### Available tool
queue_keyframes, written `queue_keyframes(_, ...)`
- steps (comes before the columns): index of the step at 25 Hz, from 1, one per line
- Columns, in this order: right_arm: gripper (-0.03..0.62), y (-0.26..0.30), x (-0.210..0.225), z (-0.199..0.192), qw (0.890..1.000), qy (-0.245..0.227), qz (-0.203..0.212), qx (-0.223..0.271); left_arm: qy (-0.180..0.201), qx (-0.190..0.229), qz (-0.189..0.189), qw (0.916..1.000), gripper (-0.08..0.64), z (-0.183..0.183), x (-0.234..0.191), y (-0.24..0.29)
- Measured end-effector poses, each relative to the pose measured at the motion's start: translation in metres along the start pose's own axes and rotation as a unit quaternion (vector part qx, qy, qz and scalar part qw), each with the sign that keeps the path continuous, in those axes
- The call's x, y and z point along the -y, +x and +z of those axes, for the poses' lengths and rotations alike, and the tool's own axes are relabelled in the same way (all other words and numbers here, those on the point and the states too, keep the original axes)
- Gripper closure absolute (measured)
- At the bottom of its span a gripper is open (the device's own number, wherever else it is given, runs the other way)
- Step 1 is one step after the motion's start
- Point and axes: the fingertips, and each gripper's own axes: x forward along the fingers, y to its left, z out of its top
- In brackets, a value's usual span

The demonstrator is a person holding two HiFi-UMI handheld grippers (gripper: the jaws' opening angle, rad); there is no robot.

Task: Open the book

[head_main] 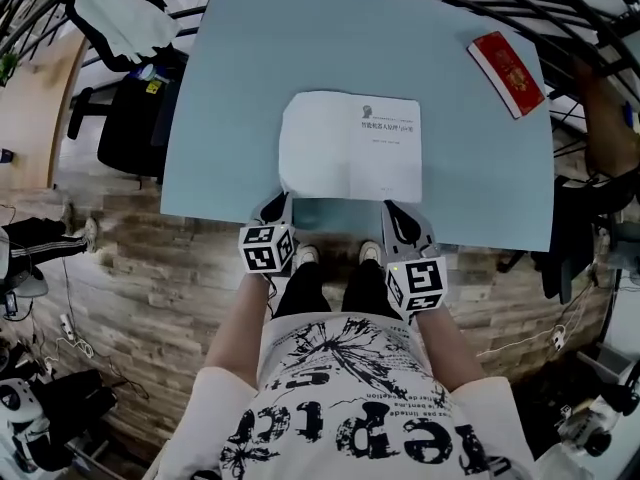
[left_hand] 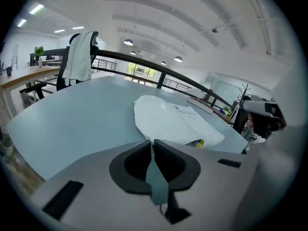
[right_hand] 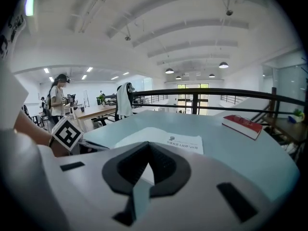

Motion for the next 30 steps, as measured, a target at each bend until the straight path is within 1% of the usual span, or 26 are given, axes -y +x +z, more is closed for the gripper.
queue_keyframes(5, 0.583, 0.003, -0.003, -0.003, 1.000, 0.010, -0.014, -0.002, -0.003, -0.036, -0.013, 0.9993, 0.523, -0.010, -0.006, 0.007)
queue_keyframes(6, 0.583, 0.002, -0.004, -0.003, 1.000, 0.010, -0.017, -0.001, 0.001, -0.040, -0.016, 0.9991, 0.512, -0.011, -0.005, 0.006)
queue_keyframes(9, 0.583, -0.001, -0.005, -0.002, 1.000, 0.010, -0.023, 0.002, 0.014, -0.052, -0.021, 0.9983, 0.446, -0.013, -0.005, 0.002)
queue_keyframes(11, 0.583, -0.003, -0.005, 0.002, 1.000, 0.008, -0.025, 0.005, 0.026, -0.052, -0.016, 0.9982, 0.437, -0.010, -0.006, -0.003)
queue_keyframes(13, 0.583, -0.006, -0.007, 0.008, 1.000, 0.004, -0.026, 0.011, 0.045, -0.046, -0.009, 0.9979, 0.437, -0.003, -0.006, -0.010)
queue_keyframes(15, 0.583, -0.007, -0.007, 0.016, 0.999, -0.002, -0.026, 0.018, 0.065, -0.032, -0.005, 0.9973, 0.437, 0.010, -0.005, -0.016)
queue_keyframes(18, 0.583, -0.009, -0.003, 0.029, 0.999, -0.015, -0.031, 0.031, 0.082, 0.004, -0.005, 0.9966, 0.437, 0.039, 0.002, -0.025)
queue_keyframes(22, 0.583, -0.017, 0.009, 0.046, 0.997, -0.025, -0.049, 0.048, 0.099, 0.063, -0.022, 0.9928, 0.439, 0.085, 0.028, -0.039)
queue_keyframes(23, 0.583, -0.019, 0.012, 0.050, 0.997, -0.025, -0.052, 0.054, 0.103, 0.078, -0.029, 0.9912, 0.448, 0.097, 0.035, -0.043)
queue_keyframes(26, 0.583, -0.026, 0.020, 0.063, 0.995, -0.025, -0.054, 0.076, 0.117, 0.122, -0.050, 0.9844, 0.490, 0.131, 0.058, -0.056)
queue_keyframes(28, 0.583, -0.030, 0.026, 0.071, 0.994, -0.029, -0.054, 0.087, 0.130, 0.152, -0.066, 0.9775, 0.514, 0.151, 0.076, -0.064)
queue_keyframes(30, 0.583, -0.035, 0.031, 0.077, 0.993, -0.035, -0.054, 0.097, 0.142, 0.178, -0.091, 0.9696, 0.528, 0.166, 0.096, -0.073)
